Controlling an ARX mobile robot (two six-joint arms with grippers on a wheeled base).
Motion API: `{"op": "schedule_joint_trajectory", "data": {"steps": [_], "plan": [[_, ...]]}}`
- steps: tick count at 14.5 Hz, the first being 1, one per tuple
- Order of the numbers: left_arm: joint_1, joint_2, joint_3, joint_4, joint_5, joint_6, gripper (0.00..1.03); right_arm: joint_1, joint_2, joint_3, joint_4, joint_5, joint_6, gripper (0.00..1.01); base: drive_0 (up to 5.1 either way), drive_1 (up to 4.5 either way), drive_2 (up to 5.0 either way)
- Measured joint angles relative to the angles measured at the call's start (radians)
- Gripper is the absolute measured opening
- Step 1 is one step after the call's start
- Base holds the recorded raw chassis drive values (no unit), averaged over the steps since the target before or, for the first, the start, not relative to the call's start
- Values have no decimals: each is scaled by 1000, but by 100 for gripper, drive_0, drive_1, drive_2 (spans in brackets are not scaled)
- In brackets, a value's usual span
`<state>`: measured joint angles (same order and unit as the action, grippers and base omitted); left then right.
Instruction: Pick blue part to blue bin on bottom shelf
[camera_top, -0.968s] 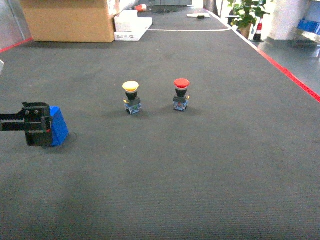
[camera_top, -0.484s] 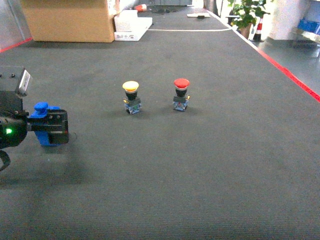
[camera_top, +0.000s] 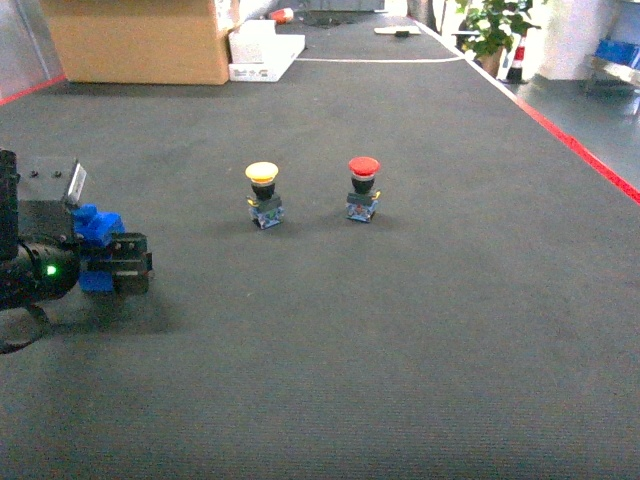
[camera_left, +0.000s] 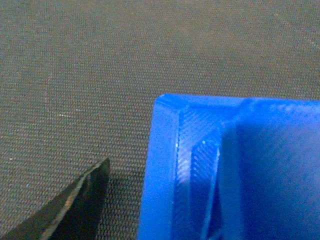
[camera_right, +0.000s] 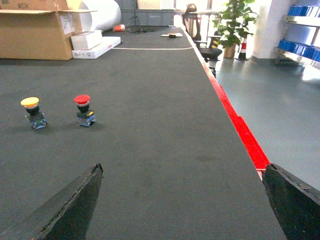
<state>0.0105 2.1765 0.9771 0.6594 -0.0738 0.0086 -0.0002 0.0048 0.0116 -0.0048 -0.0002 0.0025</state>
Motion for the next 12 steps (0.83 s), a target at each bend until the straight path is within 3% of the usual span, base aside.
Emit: {"op": "schedule_joint_trajectory", "data": {"steps": [3, 4, 6, 8, 9, 12], "plan": [[0, 4, 8, 28, -6, 1, 52, 0, 0, 0, 0, 0, 0, 98, 0, 0, 0], [-1, 4, 6, 45, -12, 0, 46, 0, 0, 0, 0, 0, 0, 98, 0, 0, 0], [-13, -28, -68, 123, -38, 3, 45, 0, 0, 0, 0, 0, 0, 98, 0, 0, 0], [-37, -145, -251, 285, -100, 51, 45, 0, 0, 0, 0, 0, 0, 98, 0, 0, 0], [-45, -250, -364, 362, -129, 55, 45, 0, 0, 0, 0, 0, 0, 98, 0, 0, 0], [-85, -667, -622, 241, -180, 48, 45, 0, 0, 0, 0, 0, 0, 98, 0, 0, 0]]}}
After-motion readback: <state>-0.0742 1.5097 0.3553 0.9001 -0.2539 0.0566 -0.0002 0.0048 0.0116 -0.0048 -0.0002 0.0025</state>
